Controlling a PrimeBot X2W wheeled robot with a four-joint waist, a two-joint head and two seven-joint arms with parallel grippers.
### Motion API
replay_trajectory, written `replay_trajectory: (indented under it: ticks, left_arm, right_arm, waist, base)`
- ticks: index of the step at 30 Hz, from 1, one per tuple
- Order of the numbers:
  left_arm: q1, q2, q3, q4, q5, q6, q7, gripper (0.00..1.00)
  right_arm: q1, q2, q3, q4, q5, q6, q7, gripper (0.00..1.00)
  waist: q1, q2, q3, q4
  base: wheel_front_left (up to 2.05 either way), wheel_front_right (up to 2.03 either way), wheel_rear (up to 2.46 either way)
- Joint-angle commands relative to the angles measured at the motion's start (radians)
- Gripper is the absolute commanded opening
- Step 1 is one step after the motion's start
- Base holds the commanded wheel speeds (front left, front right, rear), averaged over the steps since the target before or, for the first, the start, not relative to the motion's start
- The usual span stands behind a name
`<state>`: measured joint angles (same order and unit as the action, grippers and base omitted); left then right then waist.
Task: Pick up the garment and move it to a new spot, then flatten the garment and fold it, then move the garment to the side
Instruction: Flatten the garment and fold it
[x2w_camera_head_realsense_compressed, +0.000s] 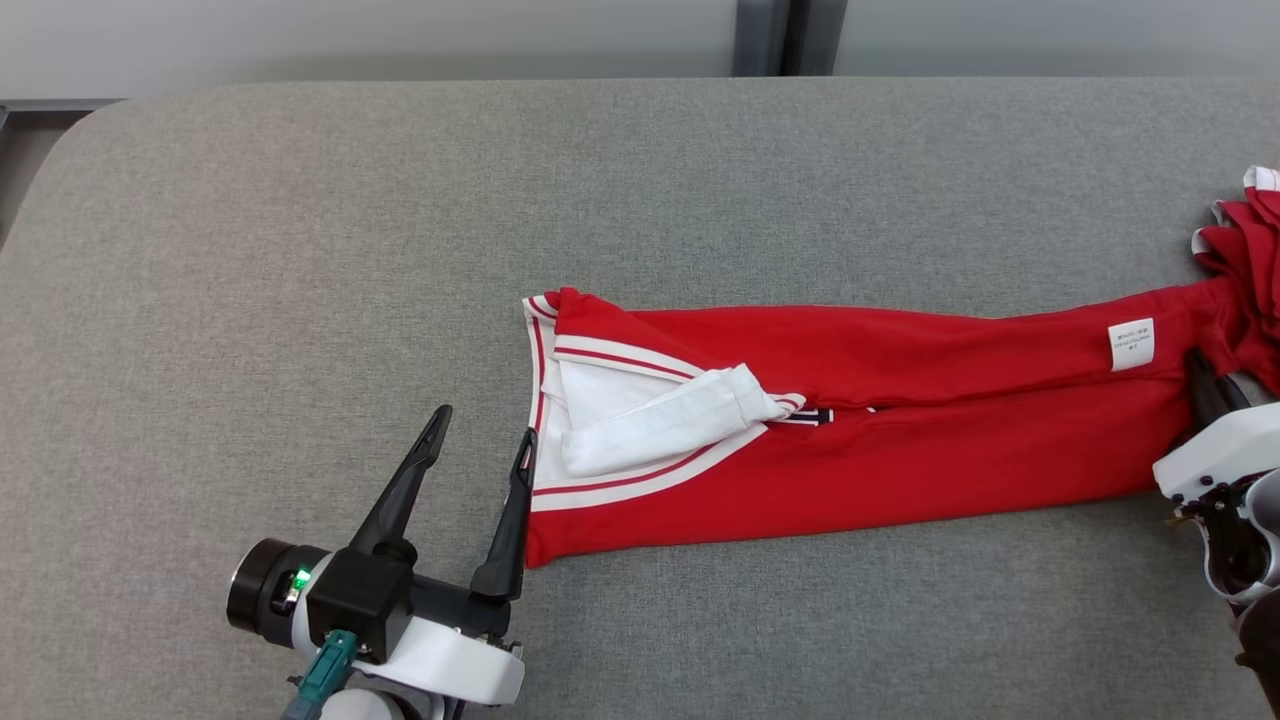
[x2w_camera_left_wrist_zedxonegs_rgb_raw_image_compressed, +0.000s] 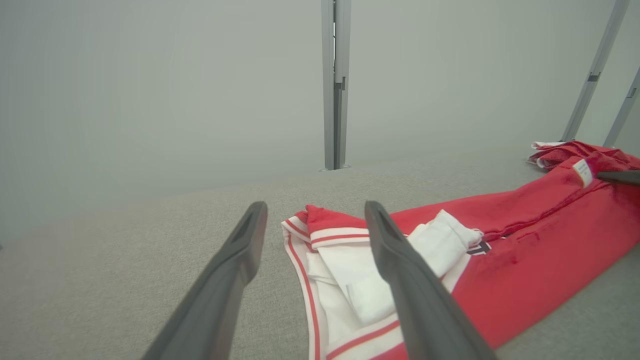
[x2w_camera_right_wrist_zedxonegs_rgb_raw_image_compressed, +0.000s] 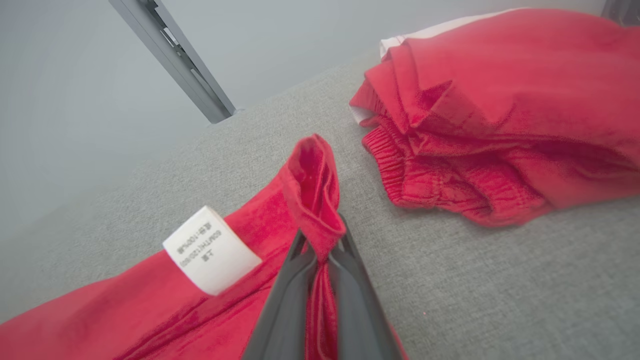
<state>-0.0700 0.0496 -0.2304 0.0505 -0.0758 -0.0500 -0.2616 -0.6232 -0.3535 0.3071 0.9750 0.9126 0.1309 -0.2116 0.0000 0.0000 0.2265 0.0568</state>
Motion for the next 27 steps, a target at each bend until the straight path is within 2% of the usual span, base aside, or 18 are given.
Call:
replay_trajectory:
  ticks: [1,6,13,20,27]
  left_arm:
    - [-0.009,0.003,0.001,-0.002,-0.007,0.005,-0.004,1.0]
    - [-0.007,0.003,-0.005,-0.004,-0.013,0.012,-0.004,1.0]
    - [-0.001,0.003,-0.01,-0.004,-0.031,0.025,-0.004,1.0]
    - [-0.003,0.003,-0.023,0.001,-0.042,0.033,-0.004,1.0]
    - [-0.006,0.003,-0.027,0.003,-0.049,0.038,-0.004,1.0]
  right_arm:
    - [0.015,-0.017,0.004,-0.016,0.016,0.0,-0.001,0.0]
    - [0.066,-0.05,0.026,-0.165,0.112,0.0,0.03,0.0]
    - [0.153,-0.05,0.024,-0.434,0.257,0.0,0.098,0.0]
    - [0.22,-0.002,0.03,-0.647,0.324,0.001,0.158,0.0]
    - [0.256,0.074,0.034,-0.763,0.355,0.001,0.222,0.0]
  waist:
    - [0.0,0.0,-0.002,0.001]
    - [0.0,0.0,-0.008,0.01]
    - [0.0,0.0,-0.019,0.026]
    - [0.0,0.0,-0.032,0.063]
    - [0.0,0.0,-0.044,0.114]
  base:
    - [0.0,0.0,0.0]
    - [0.0,0.0,0.0]
    - [0.0,0.0,0.0]
    - [0.0,0.0,0.0]
    - [0.0,0.0,0.0]
